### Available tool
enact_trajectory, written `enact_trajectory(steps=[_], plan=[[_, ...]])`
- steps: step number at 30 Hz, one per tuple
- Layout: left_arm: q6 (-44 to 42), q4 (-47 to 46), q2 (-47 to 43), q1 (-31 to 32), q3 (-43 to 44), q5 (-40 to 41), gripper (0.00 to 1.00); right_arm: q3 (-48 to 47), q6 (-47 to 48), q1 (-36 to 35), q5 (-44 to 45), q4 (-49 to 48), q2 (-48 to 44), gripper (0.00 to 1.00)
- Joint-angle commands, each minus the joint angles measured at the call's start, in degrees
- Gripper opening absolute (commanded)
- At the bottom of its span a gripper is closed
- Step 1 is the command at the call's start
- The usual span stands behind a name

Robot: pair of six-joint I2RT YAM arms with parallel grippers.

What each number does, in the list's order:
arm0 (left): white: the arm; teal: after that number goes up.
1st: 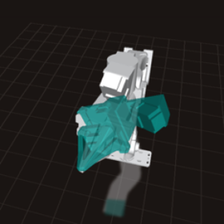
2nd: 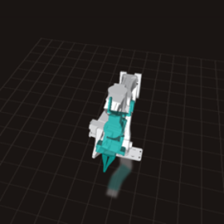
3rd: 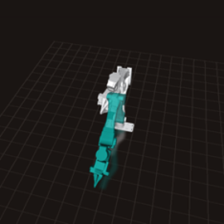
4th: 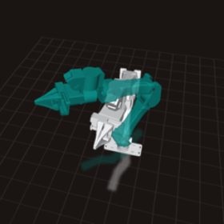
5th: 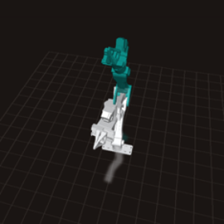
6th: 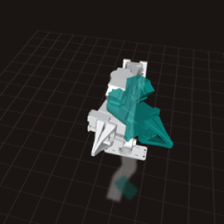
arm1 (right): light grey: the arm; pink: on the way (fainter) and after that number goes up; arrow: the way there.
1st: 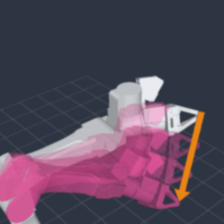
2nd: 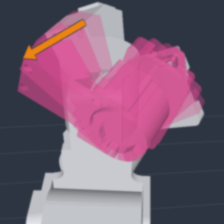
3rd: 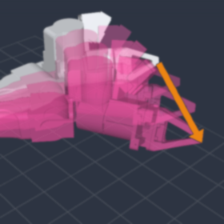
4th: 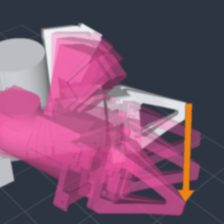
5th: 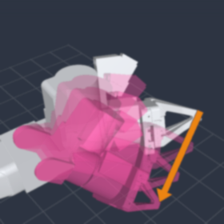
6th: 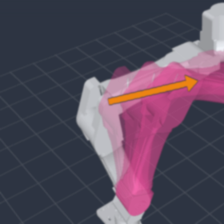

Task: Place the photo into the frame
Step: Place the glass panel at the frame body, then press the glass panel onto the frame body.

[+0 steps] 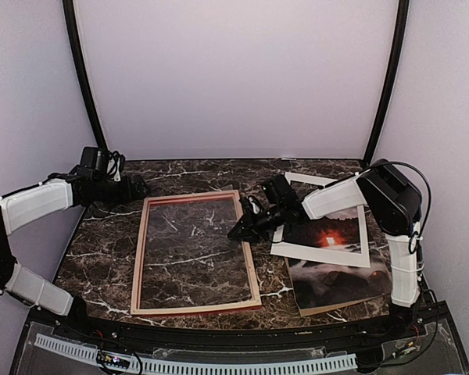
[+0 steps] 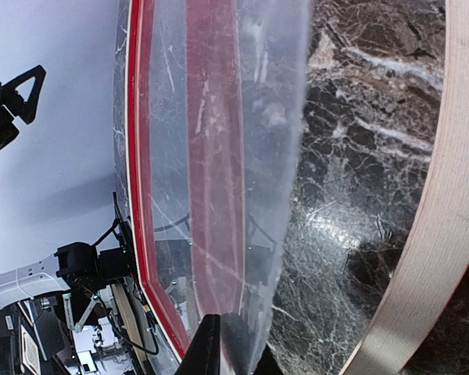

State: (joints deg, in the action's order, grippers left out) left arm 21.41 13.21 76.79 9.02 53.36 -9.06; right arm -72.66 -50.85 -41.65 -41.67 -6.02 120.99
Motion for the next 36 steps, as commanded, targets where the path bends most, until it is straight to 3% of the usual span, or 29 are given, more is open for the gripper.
enact_trajectory(steps=[1,7,20,27,36], plan=[[4.57,-5.45,0.93,4.42,-3.53,-0.31,0.99,-1.52,0.40,-0.58,1.30,-0.83,0.94,0.11],[10.78,-11.69,2.10,12.66,-7.03,-1.77,0.99,-1.75,0.48,-0.79,2.04,-0.39,1.31,0.23],[21.99,-24.65,9.81,29.15,-10.23,-2.02,0.99,-2.23,1.23,-1.42,3.73,1.51,1.67,0.40],[25.18,-29.10,16.72,33.37,-9.68,-3.04,0.99,-2.88,2.69,-1.40,4.82,3.92,1.04,0.45],[26.31,-29.10,18.37,34.18,-11.94,-2.13,0.99,-4.02,7.81,-1.33,10.97,12.65,-2.80,0.53]])
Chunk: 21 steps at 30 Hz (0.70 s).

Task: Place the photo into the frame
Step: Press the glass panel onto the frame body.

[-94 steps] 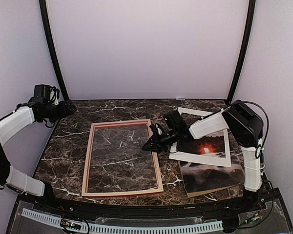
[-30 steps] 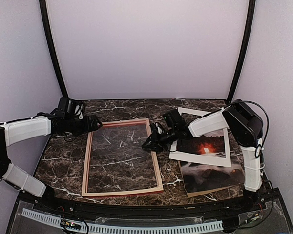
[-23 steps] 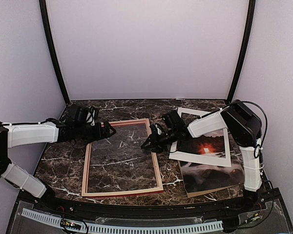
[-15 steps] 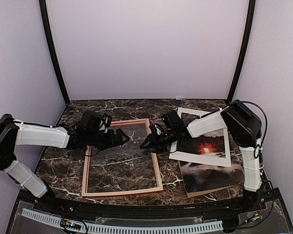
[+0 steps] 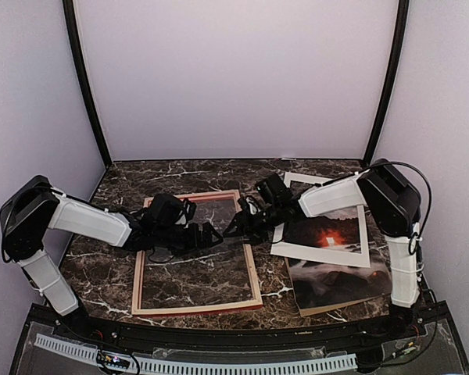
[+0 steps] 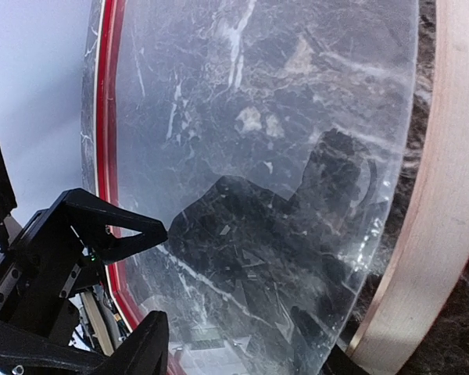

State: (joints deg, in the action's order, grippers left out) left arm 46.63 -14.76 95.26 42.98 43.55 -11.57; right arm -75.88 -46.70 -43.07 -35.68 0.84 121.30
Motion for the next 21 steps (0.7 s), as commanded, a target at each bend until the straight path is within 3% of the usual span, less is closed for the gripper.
enact_trajectory(steps=[1,16,21], plan=[[1.18,-1.14,-0.22,0.20,-2.63,0.54,0.99,-0.91,4.21,0.17,5.73,6.65,-3.69,0.53],[-2.55,5.09,-4.51,0.23,-1.77,4.12,0.99,0.15,12.23,0.89,20.72,19.33,-12.08,0.54],[-7.28,11.56,-8.31,0.15,1.12,7.22,0.99,3.36,13.57,1.24,27.62,21.44,-16.69,0.54]])
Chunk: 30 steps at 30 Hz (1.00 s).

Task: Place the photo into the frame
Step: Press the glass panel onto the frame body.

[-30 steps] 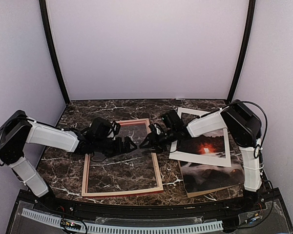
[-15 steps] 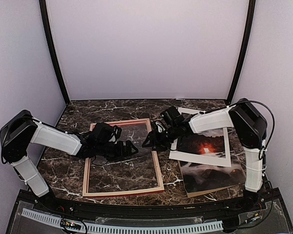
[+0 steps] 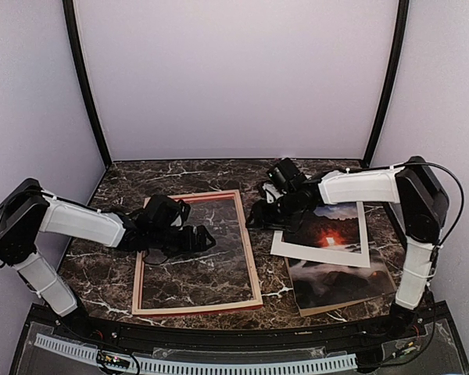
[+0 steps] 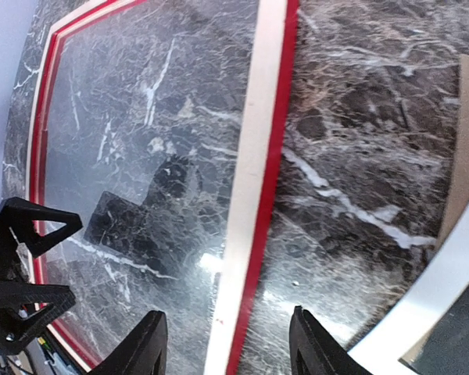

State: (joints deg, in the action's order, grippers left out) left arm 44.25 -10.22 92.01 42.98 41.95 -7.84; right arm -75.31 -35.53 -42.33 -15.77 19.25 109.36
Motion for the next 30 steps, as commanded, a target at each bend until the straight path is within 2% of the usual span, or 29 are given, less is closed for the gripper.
enact_trajectory(steps=[1,5,8,10,15,20,23,26,30], plan=[[-5.81,8.35,-5.77,0.16,4.06,5.45,0.99,3.71,2.71,0.91,9.02,3.52,-5.87,0.54],[-12.27,19.41,-8.05,-0.84,9.79,12.64,0.99,7.83,3.95,4.88,13.72,6.17,-10.47,0.54],[-16.39,28.42,-8.16,-2.81,14.40,14.69,0.99,12.15,5.21,9.27,15.32,6.94,-14.60,0.55],[-18.58,30.82,-8.74,-4.13,15.86,14.48,0.99,14.57,6.82,12.73,16.94,7.76,-17.40,0.57],[-20.25,29.73,-9.70,-4.82,18.10,11.00,0.99,20.05,10.15,22.14,19.75,8.09,-23.58,0.67],[-17.58,21.16,-9.15,-4.91,17.53,0.75,0.99,23.95,11.16,32.98,19.07,5.65,-26.57,0.72],[-16.03,18.78,-5.72,-4.95,20.06,-3.59,0.98,24.91,11.18,38.51,18.53,2.60,-25.11,0.73],[-15.32,19.46,-1.28,-4.41,25.93,-8.74,0.90,24.30,11.43,41.72,17.41,0.15,-21.83,0.72],[-16.43,20.88,4.72,-1.48,32.55,-9.09,0.88,20.84,11.82,45.47,17.29,-1.88,-16.57,0.69]])
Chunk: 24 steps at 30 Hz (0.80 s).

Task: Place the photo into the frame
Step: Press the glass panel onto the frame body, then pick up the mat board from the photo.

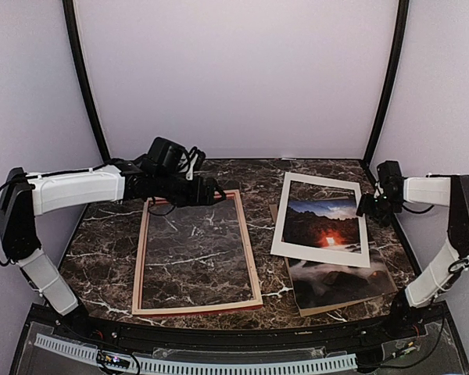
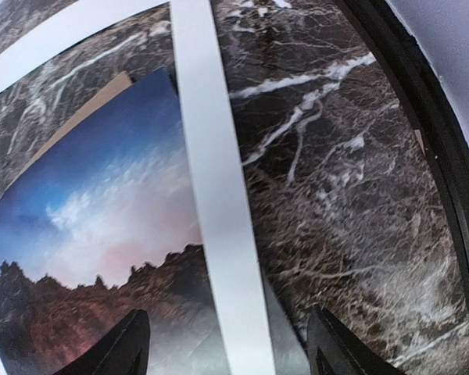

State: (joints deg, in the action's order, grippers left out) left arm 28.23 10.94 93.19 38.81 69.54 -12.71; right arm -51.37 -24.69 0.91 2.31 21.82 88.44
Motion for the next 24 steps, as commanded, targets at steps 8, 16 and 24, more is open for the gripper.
enact_trajectory(steps=[8,16,24], plan=[[-0.97,-2.22,15.25,6.37,13.52,-4.63,0.89,-10.13,2.58,4.09,-1.40,-5.45,14.42,0.63],[-1.39,-2.81,24.90,8.52,22.09,-5.23,0.89,-11.81,2.97,4.31,-4.88,-5.99,17.20,0.52],[-1.61,-3.56,27.76,8.86,23.73,-4.28,0.89,-8.06,3.07,5.61,-6.88,-7.64,15.11,0.24]])
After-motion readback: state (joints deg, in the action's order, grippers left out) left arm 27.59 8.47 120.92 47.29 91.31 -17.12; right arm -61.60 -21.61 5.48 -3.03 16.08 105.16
